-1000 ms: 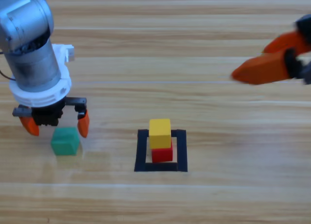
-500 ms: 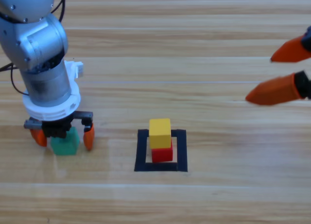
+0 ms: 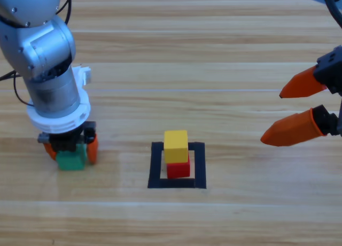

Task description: Stack the blocks in the rectangular block: red at the bottom, yellow in the middle, green on top

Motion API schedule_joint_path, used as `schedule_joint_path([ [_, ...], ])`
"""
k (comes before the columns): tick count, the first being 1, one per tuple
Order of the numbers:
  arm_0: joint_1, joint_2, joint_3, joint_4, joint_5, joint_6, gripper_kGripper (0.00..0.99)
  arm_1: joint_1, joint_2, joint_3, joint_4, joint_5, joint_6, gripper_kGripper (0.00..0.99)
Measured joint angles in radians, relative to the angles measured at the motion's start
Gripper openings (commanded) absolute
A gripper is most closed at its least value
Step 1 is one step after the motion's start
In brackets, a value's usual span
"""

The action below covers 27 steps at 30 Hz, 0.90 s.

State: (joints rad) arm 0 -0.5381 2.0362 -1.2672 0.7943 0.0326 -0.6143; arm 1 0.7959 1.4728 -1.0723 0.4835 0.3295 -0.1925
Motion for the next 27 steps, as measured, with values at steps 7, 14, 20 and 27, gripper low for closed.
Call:
schedule_joint_path([
  [7, 0.002, -0.022, 0.028, 0.016, 0.000, 0.000, 0.071, 0.000, 0.000, 0.000, 0.000, 0.000, 0.000, 0.990],
  [14, 0.002, -0.028, -0.314, 0.319, 0.024, 0.000, 0.018, 0.000, 0.000, 0.000, 0.000, 0.000, 0.000, 0.990],
  [20, -0.028, 0.015, -0.751, 0.596, 0.028, 0.000, 0.018, 0.000, 0.000, 0.000, 0.002, 0.000, 0.000, 0.990],
  [27, -0.140, 0.101, -0.756, 0.605, 0.028, -0.108, 0.018, 0.000, 0.000, 0.000, 0.002, 0.000, 0.000, 0.990],
])
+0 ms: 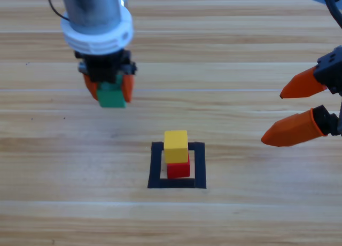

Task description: Stack the blocks in the rectangular block: red at the bottom, yellow in the middle, green on top

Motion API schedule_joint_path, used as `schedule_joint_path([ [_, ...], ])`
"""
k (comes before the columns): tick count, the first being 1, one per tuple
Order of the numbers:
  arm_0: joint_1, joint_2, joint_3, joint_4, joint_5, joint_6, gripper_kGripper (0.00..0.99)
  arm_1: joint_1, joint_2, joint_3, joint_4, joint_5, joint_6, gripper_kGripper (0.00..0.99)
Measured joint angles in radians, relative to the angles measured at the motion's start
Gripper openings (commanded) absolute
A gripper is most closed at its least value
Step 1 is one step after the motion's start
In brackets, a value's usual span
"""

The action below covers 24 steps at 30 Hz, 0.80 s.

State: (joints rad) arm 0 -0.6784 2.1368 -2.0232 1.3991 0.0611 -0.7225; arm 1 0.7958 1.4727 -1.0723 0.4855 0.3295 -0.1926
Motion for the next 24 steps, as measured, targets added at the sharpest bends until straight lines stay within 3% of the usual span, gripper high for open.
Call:
schedule_joint_path([
  [9, -0.106, 0.072, -0.056, 0.002, 0.000, -0.050, 0.020, 0.000, 0.000, 0.000, 0.000, 0.000, 0.000, 0.990],
  [24, -0.128, 0.122, -0.105, 0.004, -0.011, -0.075, 0.023, 0.000, 0.000, 0.000, 0.000, 0.000, 0.000, 0.990],
])
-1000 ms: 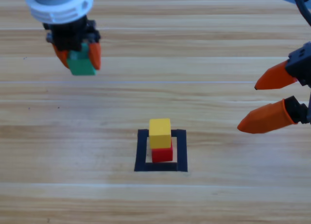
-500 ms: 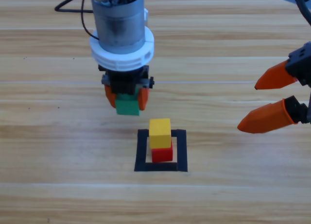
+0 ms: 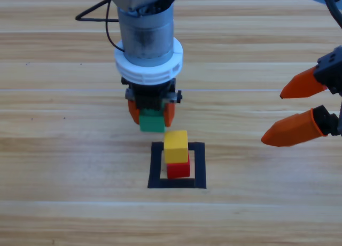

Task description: Stack the blocks in the rectangular block: red at the bottom, yellow in the middle, green on top

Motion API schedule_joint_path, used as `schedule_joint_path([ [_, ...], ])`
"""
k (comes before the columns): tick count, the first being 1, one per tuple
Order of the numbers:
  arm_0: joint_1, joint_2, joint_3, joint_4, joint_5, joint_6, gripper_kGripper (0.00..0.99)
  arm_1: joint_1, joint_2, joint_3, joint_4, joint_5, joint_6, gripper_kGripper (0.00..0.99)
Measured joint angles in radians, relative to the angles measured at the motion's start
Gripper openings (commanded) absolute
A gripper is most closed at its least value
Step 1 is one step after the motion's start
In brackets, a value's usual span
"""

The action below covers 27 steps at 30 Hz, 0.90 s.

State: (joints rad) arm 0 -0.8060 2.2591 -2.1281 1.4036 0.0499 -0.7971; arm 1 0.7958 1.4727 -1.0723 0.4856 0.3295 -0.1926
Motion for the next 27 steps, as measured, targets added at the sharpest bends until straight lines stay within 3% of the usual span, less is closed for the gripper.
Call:
schedule_joint_path([
  [27, -0.029, 0.010, -0.019, 0.000, -0.025, -0.020, 0.026, 0.000, 0.000, 0.000, 0.006, 0.000, -0.001, 0.990],
])
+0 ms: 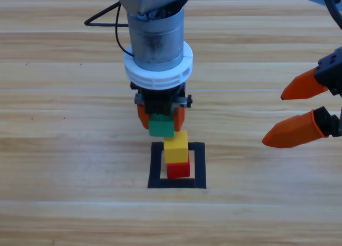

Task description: Stack the blocks in the rectangular block: red at the bottom, yellow in the middle, green on top

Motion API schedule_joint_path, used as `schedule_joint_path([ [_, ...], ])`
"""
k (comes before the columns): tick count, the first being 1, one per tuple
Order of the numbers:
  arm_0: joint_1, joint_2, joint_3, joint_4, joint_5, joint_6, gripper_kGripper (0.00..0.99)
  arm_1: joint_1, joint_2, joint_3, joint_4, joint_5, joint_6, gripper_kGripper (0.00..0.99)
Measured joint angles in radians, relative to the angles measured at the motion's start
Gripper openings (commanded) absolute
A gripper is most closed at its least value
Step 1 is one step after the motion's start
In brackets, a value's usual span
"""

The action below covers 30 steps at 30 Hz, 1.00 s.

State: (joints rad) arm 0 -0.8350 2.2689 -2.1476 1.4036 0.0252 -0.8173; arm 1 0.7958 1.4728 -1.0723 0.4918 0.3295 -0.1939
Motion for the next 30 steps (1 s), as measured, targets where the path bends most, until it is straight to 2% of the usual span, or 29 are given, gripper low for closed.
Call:
schedule_joint_path([
  [30, -0.046, 0.026, -0.036, 0.000, -0.011, -0.033, 0.028, 0.000, 0.000, 0.000, 0.000, 0.000, -0.005, 0.990],
])
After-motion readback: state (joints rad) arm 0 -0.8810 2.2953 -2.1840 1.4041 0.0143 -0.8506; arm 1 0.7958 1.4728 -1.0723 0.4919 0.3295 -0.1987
